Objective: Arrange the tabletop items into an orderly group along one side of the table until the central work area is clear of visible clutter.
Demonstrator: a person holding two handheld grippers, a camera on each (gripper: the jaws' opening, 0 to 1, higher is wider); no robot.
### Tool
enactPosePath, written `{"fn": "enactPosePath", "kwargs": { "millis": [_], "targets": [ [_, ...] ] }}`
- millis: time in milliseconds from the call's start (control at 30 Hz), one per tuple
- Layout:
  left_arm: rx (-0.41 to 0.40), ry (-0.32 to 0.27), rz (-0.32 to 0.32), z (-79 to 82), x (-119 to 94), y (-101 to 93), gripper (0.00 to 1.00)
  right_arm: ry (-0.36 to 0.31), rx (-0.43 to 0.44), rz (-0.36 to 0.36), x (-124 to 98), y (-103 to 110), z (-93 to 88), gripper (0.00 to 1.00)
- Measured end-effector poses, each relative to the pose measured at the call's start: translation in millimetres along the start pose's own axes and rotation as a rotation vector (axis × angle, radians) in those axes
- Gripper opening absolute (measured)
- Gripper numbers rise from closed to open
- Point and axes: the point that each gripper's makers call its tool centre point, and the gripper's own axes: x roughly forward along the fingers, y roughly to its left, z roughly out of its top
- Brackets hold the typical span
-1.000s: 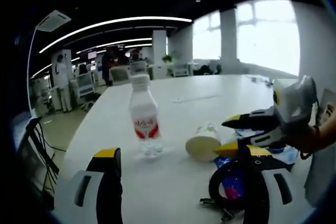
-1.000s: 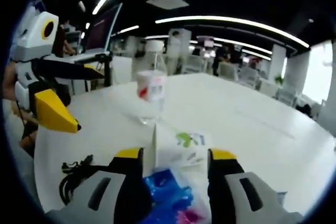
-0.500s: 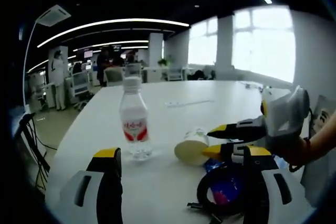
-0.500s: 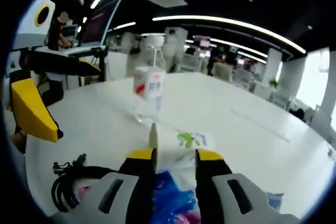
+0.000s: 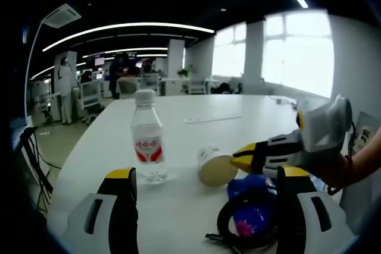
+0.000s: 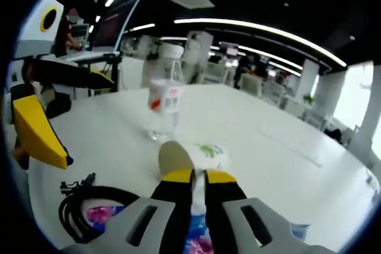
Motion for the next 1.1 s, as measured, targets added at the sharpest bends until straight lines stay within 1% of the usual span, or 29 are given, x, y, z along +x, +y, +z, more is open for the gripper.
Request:
{"fn": "enactPosePath", "kwargs": {
  "millis": [200,267,333,533,600,667,733,833,900,967,1033,1100],
  "targets": [
    [0.003,0.001,0.001,0.5,-0.9,-0.5,0.97,0.000,-0.011,-0.007,-3.3,-6.1,2.1,0.00],
    [-0.002,-0.002,0.000,1.1,-0.9,-1.0,0.97,-0.002,0.002,0.005,-5.3,-6.4,3.7,0.00],
    [-0.004,-0.006,-0.001,2.4,-0.6,-1.7,0.97,-0.004,-0.016,0.003,-7.2,-8.4,5.3,0.00],
    [0.003,-0.020,-0.008,8.9,0.4,-3.5,0.96,-0.013,-0.015,0.014,-13.8,-14.2,12.2,0.00],
    [0.009,-0.021,-0.010,10.5,0.4,-4.0,0.96,-0.007,0.007,0.040,-15.8,-13.4,13.2,0.00],
    [0.017,-0.021,-0.010,11.6,0.4,-4.0,0.96,-0.006,0.012,0.046,-19.1,-15.7,15.2,0.00],
    [0.019,-0.022,-0.011,12.4,0.2,-3.9,0.96,-0.008,0.045,0.062,-23.0,-16.8,19.1,0.00],
    [0.027,-0.023,-0.016,13.5,-0.3,-4.9,0.96,-0.007,0.051,0.072,-29.0,-19.7,24.0,0.00],
    [0.035,-0.021,-0.022,13.2,-1.0,-5.9,0.96,-0.011,0.072,0.082,-33.8,-20.7,28.1,0.00],
    [0.044,-0.021,-0.026,12.9,-1.7,-6.7,0.95,-0.010,0.082,0.079,-38.6,-24.0,30.9,0.00],
    [0.056,-0.016,-0.036,12.2,-2.8,-8.7,0.94,-0.007,0.109,0.069,-43.1,-27.7,34.2,0.00],
    [0.061,-0.015,-0.050,11.9,-4.3,-11.7,0.92,-0.009,0.131,0.078,-46.4,-28.1,37.5,0.00]
  ]
}}
